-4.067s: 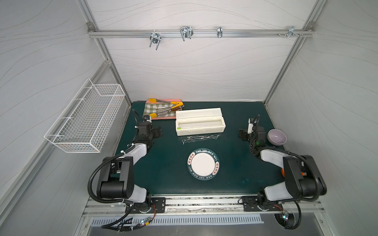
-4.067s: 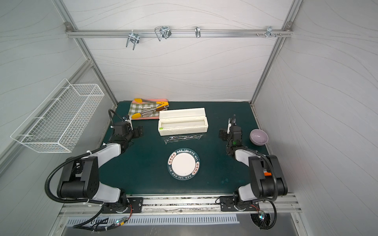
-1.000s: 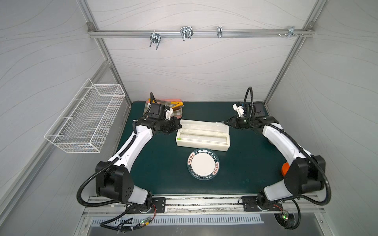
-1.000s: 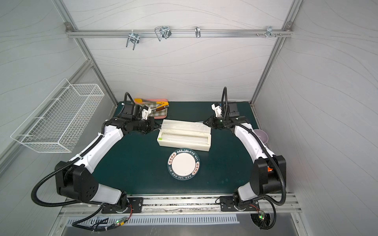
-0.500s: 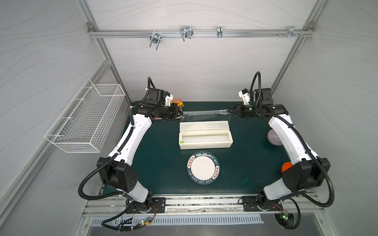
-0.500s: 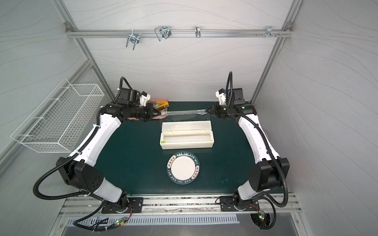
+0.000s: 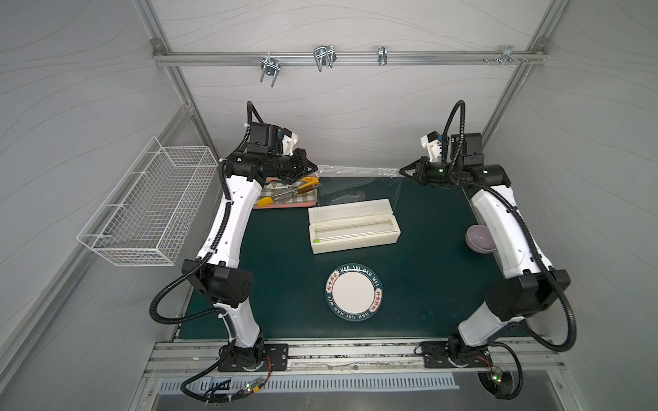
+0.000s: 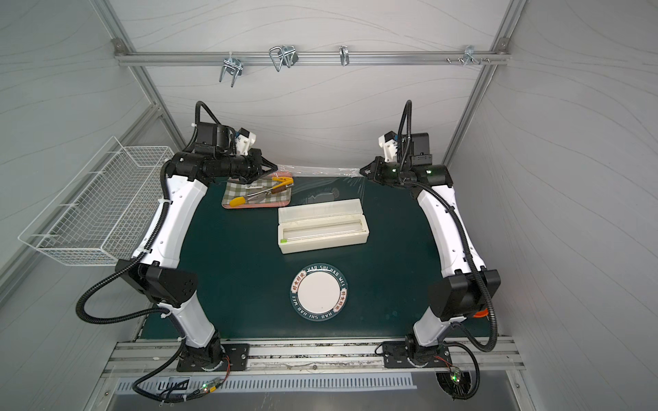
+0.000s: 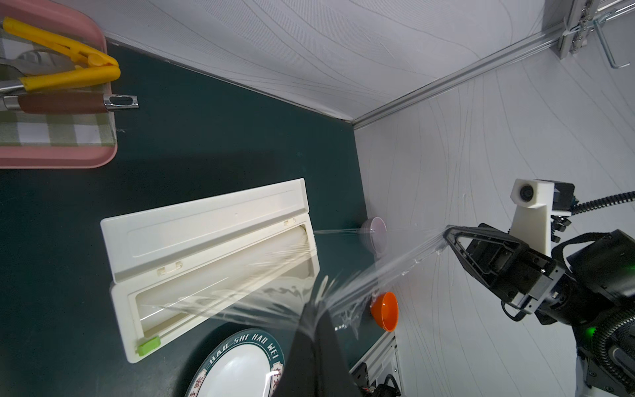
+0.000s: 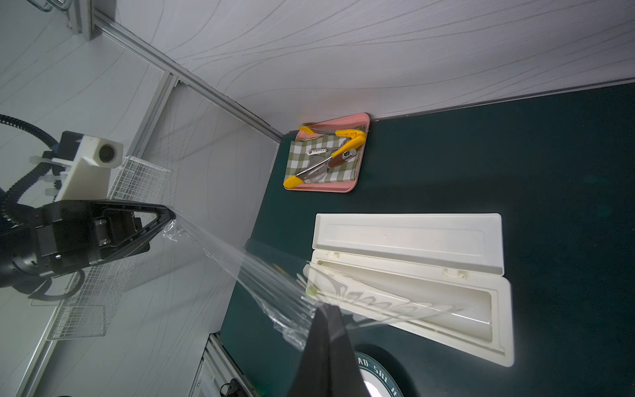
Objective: Wrap the plate with plastic wrap
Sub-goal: Pull the plastic wrap from the plastic wrap cutting box.
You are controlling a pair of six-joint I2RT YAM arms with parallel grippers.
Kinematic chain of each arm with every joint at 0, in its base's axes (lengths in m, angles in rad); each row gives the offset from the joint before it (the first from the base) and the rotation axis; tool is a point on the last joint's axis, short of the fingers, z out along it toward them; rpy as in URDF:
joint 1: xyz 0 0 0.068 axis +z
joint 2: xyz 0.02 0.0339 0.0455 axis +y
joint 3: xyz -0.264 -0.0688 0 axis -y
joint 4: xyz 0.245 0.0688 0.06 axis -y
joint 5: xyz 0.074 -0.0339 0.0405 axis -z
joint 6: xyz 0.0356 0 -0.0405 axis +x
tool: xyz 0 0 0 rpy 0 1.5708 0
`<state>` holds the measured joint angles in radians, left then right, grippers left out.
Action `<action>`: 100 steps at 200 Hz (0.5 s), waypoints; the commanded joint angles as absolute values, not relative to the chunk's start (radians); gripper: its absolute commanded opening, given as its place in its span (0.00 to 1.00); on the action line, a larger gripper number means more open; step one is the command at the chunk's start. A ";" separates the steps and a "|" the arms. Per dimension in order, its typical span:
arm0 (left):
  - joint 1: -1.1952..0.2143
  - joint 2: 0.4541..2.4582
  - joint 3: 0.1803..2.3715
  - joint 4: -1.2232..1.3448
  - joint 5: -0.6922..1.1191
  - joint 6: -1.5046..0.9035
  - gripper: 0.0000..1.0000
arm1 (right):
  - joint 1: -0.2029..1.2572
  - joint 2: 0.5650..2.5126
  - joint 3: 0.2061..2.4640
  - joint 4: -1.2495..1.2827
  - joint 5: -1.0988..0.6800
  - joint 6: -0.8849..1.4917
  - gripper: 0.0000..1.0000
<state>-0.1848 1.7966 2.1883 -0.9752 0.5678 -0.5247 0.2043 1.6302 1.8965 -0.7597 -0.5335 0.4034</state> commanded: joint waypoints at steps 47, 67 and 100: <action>-0.132 1.779 2.366 -0.975 0.550 -0.541 0.00 | 0.169 1.604 2.037 -0.830 -0.483 0.400 0.00; -0.122 1.770 2.375 -0.957 0.555 -0.557 0.00 | 0.170 1.611 2.088 -0.849 -0.487 0.401 0.00; -0.118 1.748 2.377 -0.971 0.543 -0.558 0.00 | 0.170 1.588 2.081 -0.865 -0.488 0.401 0.00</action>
<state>-0.1581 1.7958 2.3375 -1.0122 0.6033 -0.5495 0.2043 1.6279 2.0727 -0.8417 -0.5446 0.4030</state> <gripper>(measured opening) 0.047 0.049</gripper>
